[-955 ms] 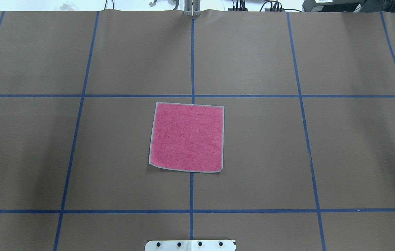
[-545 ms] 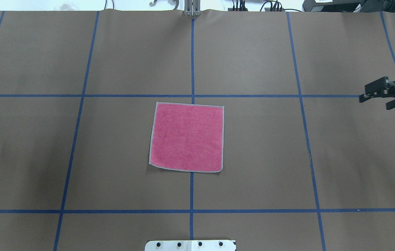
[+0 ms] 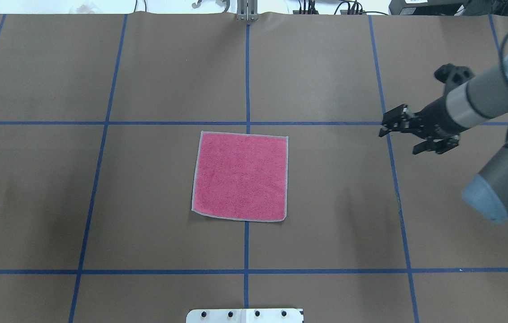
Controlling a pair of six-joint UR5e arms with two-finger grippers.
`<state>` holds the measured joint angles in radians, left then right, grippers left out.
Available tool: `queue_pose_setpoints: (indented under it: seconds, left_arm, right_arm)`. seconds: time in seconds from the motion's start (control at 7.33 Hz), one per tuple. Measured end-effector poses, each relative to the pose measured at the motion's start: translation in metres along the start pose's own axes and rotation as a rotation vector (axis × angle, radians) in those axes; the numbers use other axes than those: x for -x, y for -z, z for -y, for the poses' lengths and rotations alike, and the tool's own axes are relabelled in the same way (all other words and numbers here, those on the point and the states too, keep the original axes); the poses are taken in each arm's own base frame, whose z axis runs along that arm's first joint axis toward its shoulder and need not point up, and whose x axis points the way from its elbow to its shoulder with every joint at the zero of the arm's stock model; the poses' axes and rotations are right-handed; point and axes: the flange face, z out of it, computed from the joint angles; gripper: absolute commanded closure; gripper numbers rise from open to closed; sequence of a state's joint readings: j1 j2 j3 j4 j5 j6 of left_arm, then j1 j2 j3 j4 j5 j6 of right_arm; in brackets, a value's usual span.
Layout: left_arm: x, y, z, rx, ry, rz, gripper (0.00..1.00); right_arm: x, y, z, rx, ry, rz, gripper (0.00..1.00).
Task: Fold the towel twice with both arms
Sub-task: 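Move the right gripper to the pink towel's corner nearest the robot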
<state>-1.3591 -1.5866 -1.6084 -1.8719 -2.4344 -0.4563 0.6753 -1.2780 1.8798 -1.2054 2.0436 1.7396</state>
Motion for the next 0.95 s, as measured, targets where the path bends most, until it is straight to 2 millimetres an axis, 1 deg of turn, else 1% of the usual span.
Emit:
queue_pose_setpoints:
  seconds: [0.14,0.27,0.41,0.55,0.68,0.82,0.95]
  left_arm:
    - [-0.009,-0.002,0.003,0.002,0.010,-0.005,0.00]
    - [-0.019,-0.001,0.005,0.000,0.020,-0.012,0.00]
    - [-0.031,0.000,0.006,0.000,0.032,-0.020,0.00]
    - [-0.044,0.000,0.004,0.001,0.045,-0.027,0.00]
    - [-0.052,0.000,0.003,0.002,0.055,-0.031,0.00]
    - [-0.057,0.000,0.002,0.002,0.059,-0.034,0.00]
    - [-0.060,0.000,0.002,0.003,0.058,-0.036,0.00]
  right_arm:
    - [0.026,-0.021,-0.044,0.003,-0.074,0.019,0.05]
    - [0.043,-0.039,-0.076,0.000,-0.143,0.031,0.07]
    - [0.052,-0.052,-0.096,-0.011,-0.202,0.037,0.08]
    - [0.057,-0.064,-0.109,-0.022,-0.252,0.036,0.11]
    - [0.062,-0.074,-0.117,-0.032,-0.286,0.025,0.12]
    - [0.065,-0.084,-0.125,-0.041,-0.311,0.009,0.12]
    - [0.063,-0.095,-0.135,-0.055,-0.327,-0.002,0.12]
